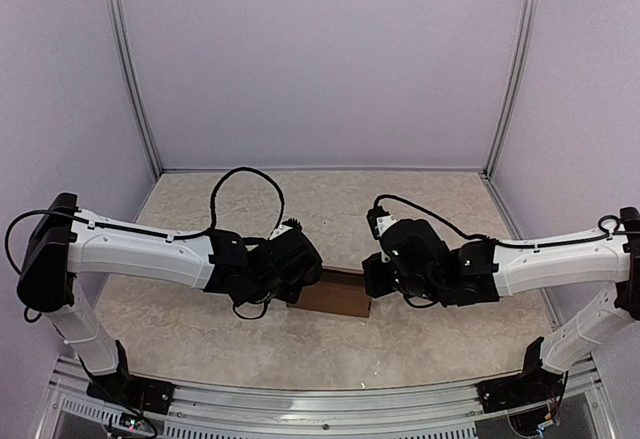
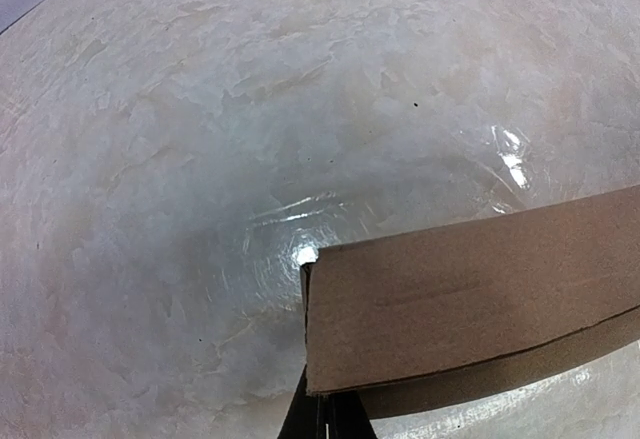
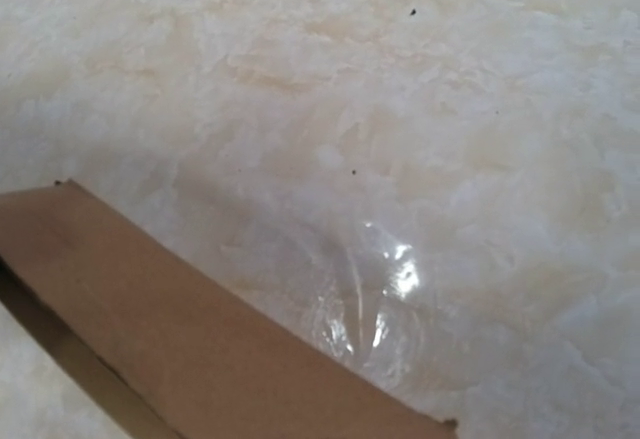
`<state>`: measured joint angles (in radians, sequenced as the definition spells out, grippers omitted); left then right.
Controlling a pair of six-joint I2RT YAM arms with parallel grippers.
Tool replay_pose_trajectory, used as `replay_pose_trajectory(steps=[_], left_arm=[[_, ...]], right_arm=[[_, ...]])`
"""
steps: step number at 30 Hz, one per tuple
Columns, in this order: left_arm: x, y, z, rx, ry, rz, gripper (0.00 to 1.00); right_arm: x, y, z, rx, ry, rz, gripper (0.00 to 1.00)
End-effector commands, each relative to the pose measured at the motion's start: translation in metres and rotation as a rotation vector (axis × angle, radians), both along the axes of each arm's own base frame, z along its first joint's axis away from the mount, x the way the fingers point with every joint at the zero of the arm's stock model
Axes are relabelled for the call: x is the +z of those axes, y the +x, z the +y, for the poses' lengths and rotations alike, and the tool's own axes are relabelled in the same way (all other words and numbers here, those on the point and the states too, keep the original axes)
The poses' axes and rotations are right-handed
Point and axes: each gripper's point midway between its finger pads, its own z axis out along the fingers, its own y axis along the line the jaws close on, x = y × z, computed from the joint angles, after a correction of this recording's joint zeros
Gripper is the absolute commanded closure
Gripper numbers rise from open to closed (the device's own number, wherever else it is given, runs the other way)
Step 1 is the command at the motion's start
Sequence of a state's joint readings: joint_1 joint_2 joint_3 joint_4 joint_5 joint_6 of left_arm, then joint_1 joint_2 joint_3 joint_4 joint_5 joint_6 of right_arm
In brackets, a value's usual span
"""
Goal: Fold the paper box
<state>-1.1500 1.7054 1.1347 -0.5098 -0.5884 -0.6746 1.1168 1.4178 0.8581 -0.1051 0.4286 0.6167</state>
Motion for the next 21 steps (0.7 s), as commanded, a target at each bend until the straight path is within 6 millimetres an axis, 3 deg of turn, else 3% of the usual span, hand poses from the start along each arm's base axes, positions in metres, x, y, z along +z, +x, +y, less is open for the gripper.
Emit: replay_pose_trajectory(steps=[1,5,12,21], left_arm=[[-0.052,-0.034,0.014,-0.06,0.123,0.181,1.0],[-0.05,-0.037,0.009,-0.083,0.1,0.192,0.96],[-0.049,-0.045,0.005,-0.125,0.067,0.224,0.82],[-0.032,-0.066,-0.001,-0.249,-0.035,0.275,0.5]], right_arm=[[-0.02,-0.004,0.0,0.0,-0.01,0.037,1.0],[-0.038,-0.013,-0.002,0.002,-0.005,0.079,1.0],[-0.047,-0.016,-0.01,-0.019,-0.015,0.085,1.0],[-0.045,-0.012,-0.009,-0.022,-0.024,0.061,1.0]])
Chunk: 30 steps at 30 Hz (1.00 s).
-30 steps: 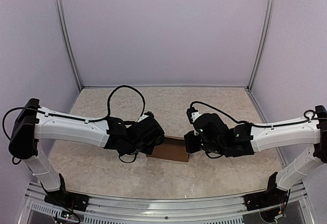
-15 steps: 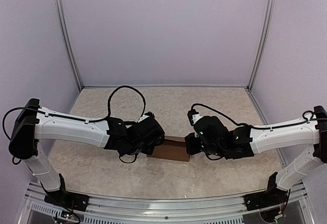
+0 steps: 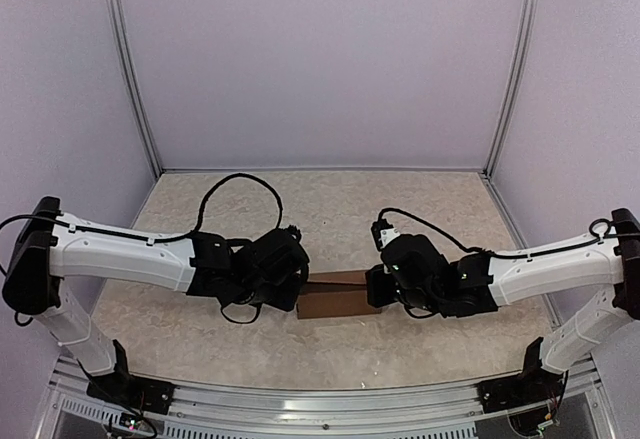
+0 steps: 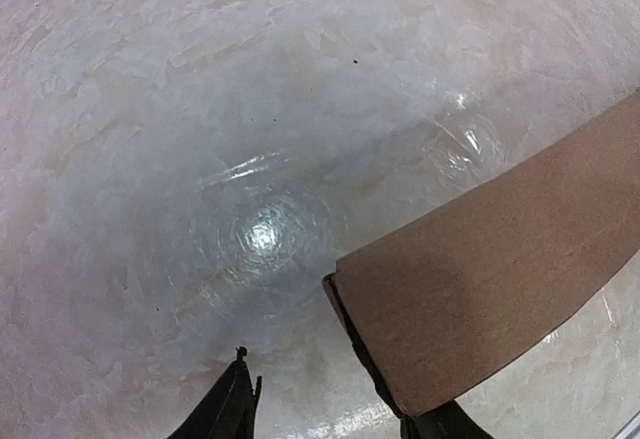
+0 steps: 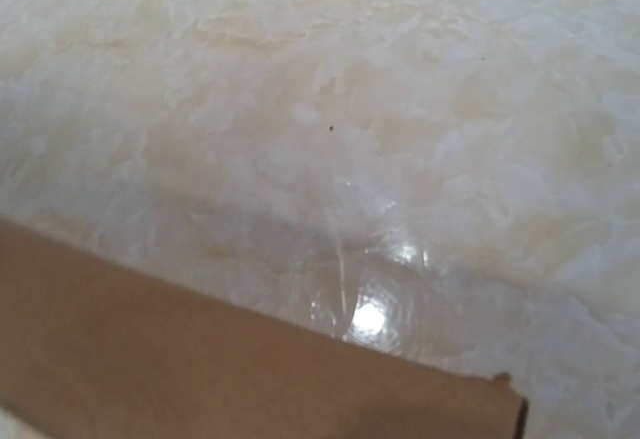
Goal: Fold the paper box
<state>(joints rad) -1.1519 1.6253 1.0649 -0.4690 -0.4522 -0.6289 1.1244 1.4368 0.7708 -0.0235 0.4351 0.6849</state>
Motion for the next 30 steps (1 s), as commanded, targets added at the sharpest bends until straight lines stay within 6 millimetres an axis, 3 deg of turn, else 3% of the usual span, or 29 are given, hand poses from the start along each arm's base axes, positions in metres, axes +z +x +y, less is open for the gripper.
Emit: replay_pose_trajectory(steps=[1,8,18,22,26,30], left_arm=[[-0.031,-0.048,0.003,-0.171,0.023,0.194,0.47],[-0.005,-0.057,0.005,-0.237,-0.061,0.18,0.34],[0.025,-0.048,0.001,-0.237,-0.167,0.121,0.3],[0.052,-0.04,-0.003,-0.239,-0.294,0.084,0.3],[0.07,-0.021,0.001,-0.202,-0.43,0.057,0.7],[0.079,-0.009,-0.003,-0.203,-0.509,0.034,0.93]], right_arm=[[-0.015,-0.006,-0.002,0.016,-0.046,0.02,1.0],[-0.016,-0.005,-0.002,0.018,-0.057,0.012,1.0],[-0.005,-0.002,0.008,0.042,-0.04,-0.011,1.0],[-0.005,-0.001,0.01,0.049,-0.048,-0.018,1.0],[-0.008,-0.002,0.011,0.06,-0.046,-0.012,1.0],[-0.009,-0.003,0.01,0.063,-0.045,-0.009,1.0]])
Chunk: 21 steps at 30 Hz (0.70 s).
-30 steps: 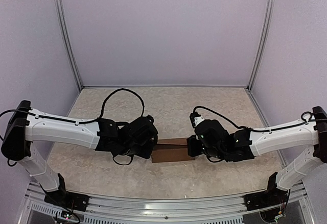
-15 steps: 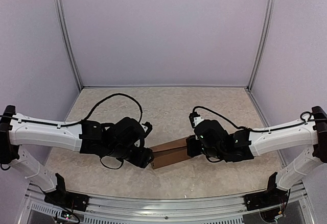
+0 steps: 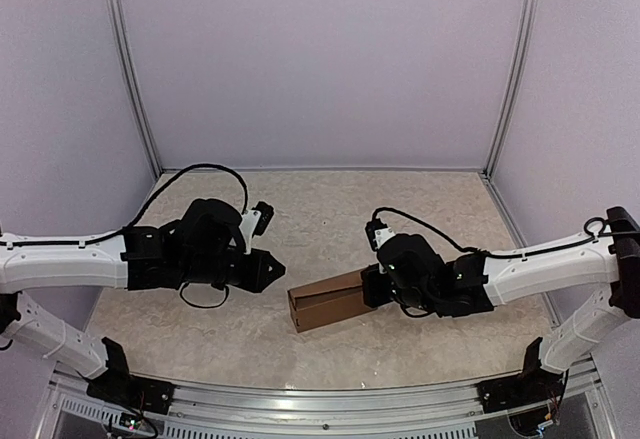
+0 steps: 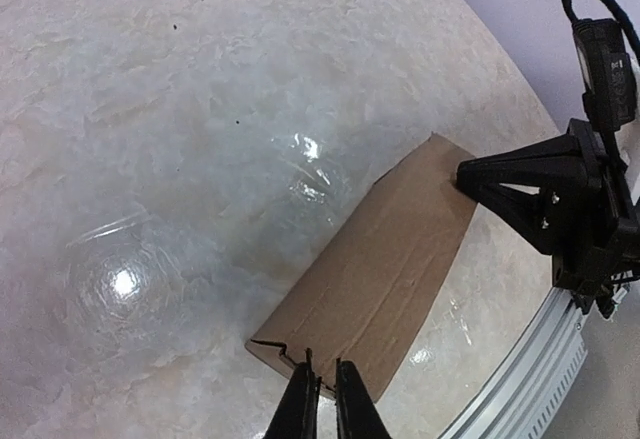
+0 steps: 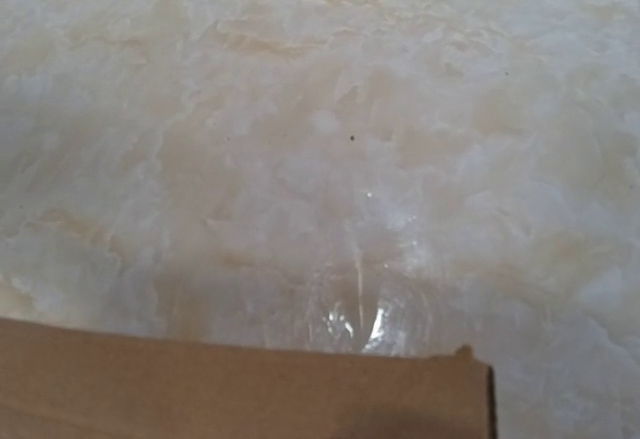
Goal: Fold the paper box
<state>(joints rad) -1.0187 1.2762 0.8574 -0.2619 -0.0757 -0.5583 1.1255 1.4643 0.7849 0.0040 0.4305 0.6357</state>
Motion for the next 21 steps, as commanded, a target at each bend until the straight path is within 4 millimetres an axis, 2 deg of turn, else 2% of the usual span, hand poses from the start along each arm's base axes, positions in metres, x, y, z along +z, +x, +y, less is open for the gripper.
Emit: replay_pose_trajectory(steps=[1,3,9,15,21], left_arm=[[0.015,0.006,-0.016,-0.048,-0.127,-0.016,0.97],[0.013,0.006,-0.023,-0.075,-0.145,-0.008,1.0],[0.001,-0.001,-0.04,-0.148,-0.187,0.02,1.0],[-0.041,-0.013,-0.041,-0.177,-0.177,0.094,1.0],[-0.073,-0.027,-0.041,-0.197,-0.175,0.142,1.0]], right_arm=[[-0.009,-0.006,0.002,0.029,-0.026,0.016,1.0],[-0.009,-0.006,0.002,0.029,-0.024,0.015,1.0],[-0.012,-0.007,0.002,0.028,-0.027,0.022,1.0],[-0.02,-0.007,0.003,0.031,-0.04,0.04,1.0],[-0.024,-0.008,0.004,0.032,-0.047,0.047,1.0]])
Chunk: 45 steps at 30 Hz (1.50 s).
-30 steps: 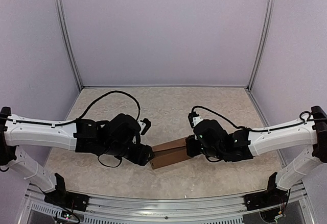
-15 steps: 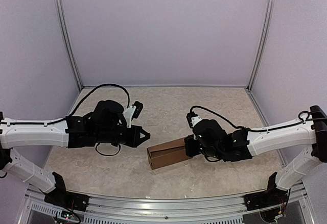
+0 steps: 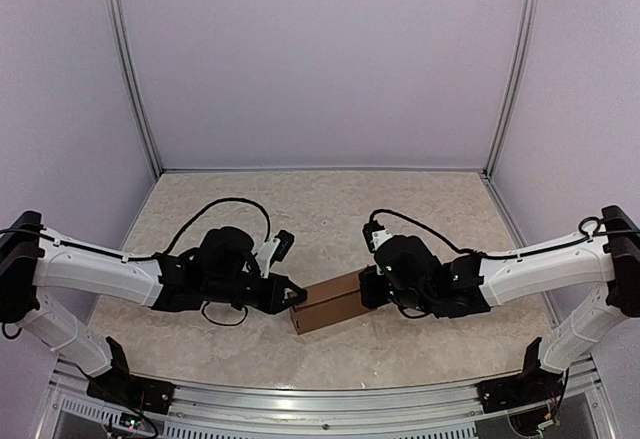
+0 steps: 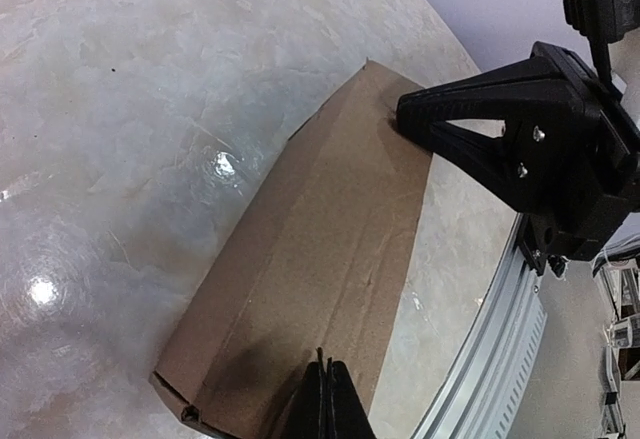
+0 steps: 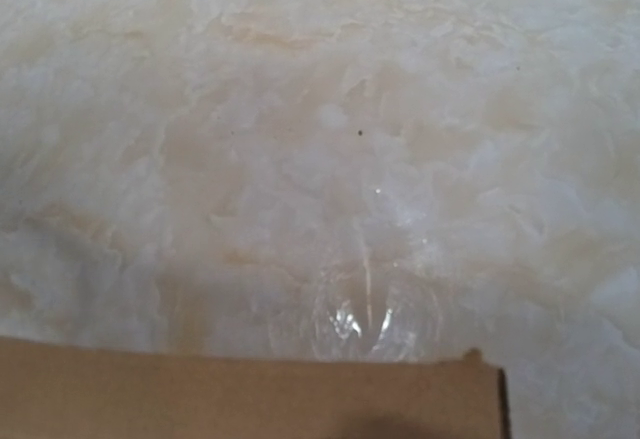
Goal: Fold the paper box
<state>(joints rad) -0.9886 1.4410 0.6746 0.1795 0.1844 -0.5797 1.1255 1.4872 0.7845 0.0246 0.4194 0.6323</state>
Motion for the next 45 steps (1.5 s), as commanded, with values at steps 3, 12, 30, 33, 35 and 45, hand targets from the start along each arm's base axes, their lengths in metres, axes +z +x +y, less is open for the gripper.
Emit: replay_pose_trajectory(steps=[3,12,30,33,35,45], left_arm=[[-0.027,-0.013,-0.002,-0.032,0.01,0.053,1.0],[-0.001,-0.008,0.001,-0.032,0.034,-0.014,1.0],[0.008,-0.022,0.008,-0.047,0.061,-0.025,1.0],[0.001,-0.023,0.008,-0.045,0.079,-0.018,1.0],[-0.005,-0.023,0.01,-0.039,0.098,-0.014,1.0],[-0.041,-0.026,0.021,-0.01,0.178,0.034,1.0]], right_arm=[[-0.017,-0.007,0.002,0.021,-0.041,0.039,1.0],[0.0,-0.004,0.005,0.026,-0.022,0.012,1.0],[0.035,0.002,-0.023,-0.028,-0.051,-0.071,1.0],[0.016,0.002,-0.025,-0.029,-0.062,-0.036,1.0],[-0.002,-0.001,-0.026,-0.028,-0.077,0.0,1.0],[-0.047,-0.015,-0.04,-0.044,-0.108,0.103,1.0]])
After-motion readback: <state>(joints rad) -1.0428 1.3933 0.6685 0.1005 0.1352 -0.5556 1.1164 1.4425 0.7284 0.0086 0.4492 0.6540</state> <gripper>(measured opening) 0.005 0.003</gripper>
